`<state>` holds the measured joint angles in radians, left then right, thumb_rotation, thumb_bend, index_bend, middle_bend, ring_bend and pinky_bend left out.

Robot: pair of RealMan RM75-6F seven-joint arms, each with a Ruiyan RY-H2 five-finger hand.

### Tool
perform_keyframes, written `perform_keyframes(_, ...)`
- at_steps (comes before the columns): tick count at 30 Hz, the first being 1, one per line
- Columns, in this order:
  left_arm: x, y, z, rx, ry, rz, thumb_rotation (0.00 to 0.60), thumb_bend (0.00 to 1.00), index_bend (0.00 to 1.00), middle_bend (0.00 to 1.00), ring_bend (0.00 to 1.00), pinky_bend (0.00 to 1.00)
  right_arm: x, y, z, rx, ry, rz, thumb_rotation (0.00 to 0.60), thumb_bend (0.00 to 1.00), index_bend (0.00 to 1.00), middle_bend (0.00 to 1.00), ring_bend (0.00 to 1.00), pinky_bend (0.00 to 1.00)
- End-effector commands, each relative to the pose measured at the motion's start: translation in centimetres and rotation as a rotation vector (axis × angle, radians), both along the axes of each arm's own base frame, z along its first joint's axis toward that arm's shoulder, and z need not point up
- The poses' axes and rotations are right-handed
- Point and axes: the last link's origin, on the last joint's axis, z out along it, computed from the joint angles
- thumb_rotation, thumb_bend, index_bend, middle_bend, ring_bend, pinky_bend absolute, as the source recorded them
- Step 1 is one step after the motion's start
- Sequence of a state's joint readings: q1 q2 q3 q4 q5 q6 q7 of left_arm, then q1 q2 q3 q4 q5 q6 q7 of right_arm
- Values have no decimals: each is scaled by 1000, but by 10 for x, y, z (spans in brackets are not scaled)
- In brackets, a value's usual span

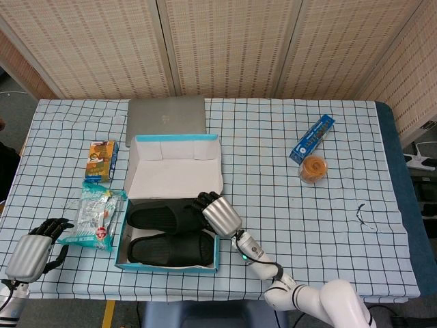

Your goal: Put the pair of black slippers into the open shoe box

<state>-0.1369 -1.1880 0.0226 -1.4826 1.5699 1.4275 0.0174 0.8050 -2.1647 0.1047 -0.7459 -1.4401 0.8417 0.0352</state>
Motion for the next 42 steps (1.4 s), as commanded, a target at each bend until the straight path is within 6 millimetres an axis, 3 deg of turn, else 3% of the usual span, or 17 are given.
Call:
perform_keyframes(1,0,0,0,-1,-4,3,600,472,273,195,175,399,1,-1,1,-7,-10,-2,600,652,512,441,295,424)
perform_keyframes(9,0,0,-1,-5,-5,5,600,472,273,195,176,400,9,-3,14,-30,-77,3,600,650,509,441,295,424)
perform_keyframes(15,0,0,-2,-8,0,4,600,471,273,194,176,400,19,1,30,-12,-155,18,600,551,475,441,273,407)
perform_keyframes(24,0,0,-3,-11,5,3,600,471,273,195,175,400,36,17,51,16,-234,42,600,511,443,441,249,389)
perform_keyframes(37,0,0,-1,-8,-1,5,600,471,273,197,176,400,89,28,20,133,-342,126,600,510,466,441,249,386)
perform_keyframes(42,0,0,1,-3,-8,5,600,471,273,198,175,400,97,32,7,136,-331,146,600,511,470,441,249,385)
